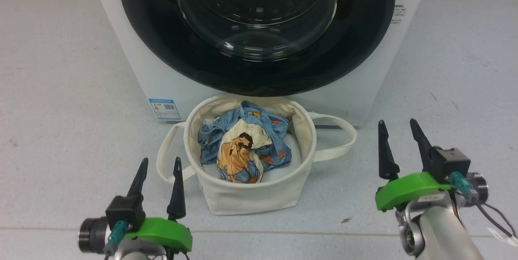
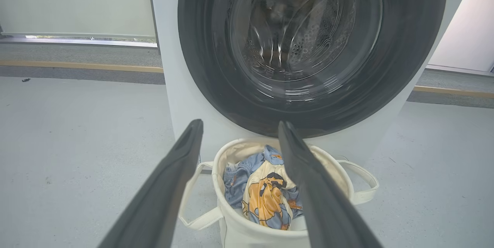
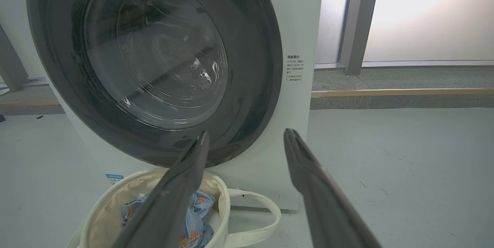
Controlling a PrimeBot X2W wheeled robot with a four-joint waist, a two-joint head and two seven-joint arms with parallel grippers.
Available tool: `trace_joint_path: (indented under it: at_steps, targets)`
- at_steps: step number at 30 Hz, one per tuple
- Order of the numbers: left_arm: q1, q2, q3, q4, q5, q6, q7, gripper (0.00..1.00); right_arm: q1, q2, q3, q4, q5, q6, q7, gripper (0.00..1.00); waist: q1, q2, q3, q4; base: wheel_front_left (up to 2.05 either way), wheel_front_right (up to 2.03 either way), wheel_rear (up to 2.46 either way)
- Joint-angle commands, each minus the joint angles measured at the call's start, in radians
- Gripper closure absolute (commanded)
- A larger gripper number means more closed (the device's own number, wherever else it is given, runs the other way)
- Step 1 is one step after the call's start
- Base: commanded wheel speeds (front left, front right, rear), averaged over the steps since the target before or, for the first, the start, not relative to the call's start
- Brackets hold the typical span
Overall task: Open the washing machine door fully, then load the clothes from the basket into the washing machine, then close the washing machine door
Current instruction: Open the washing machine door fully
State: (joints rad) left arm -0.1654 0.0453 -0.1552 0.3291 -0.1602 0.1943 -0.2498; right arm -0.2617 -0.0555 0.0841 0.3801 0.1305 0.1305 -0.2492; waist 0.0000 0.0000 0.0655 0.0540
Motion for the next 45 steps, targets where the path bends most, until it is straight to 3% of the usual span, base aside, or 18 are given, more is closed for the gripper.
trace_joint_path:
  at_steps: [1,12,31,45]
  targets:
    - [-0.042,0.005,0.027,-0.028,0.006,0.003,-0.012,0.00,-0.030,0.005,0.024,-0.029,-0.005,0.000,-0.013,0.00,0.0000,0.0000,0.001,0.001,0.35,1.12,-1.47]
    - [-0.047,0.005,0.027,-0.057,-0.043,-0.031,-0.012,0.00,-0.033,0.005,0.028,-0.030,0.010,0.000,-0.013,0.00,0.0000,0.0000,0.011,0.006,0.85,1.27,-2.12]
    - [-0.045,0.005,0.029,-0.107,-0.013,-0.031,-0.012,0.00,-0.041,0.005,0.027,-0.033,0.008,0.000,-0.013,0.00,0.0000,0.0000,0.036,0.012,1.34,0.94,-2.28]
    - [-0.050,0.005,0.022,-0.117,0.020,-0.031,-0.012,0.00,-0.049,0.005,0.028,-0.038,0.016,0.000,-0.013,0.00,0.0000,0.0000,0.053,0.010,0.37,0.37,-0.75]
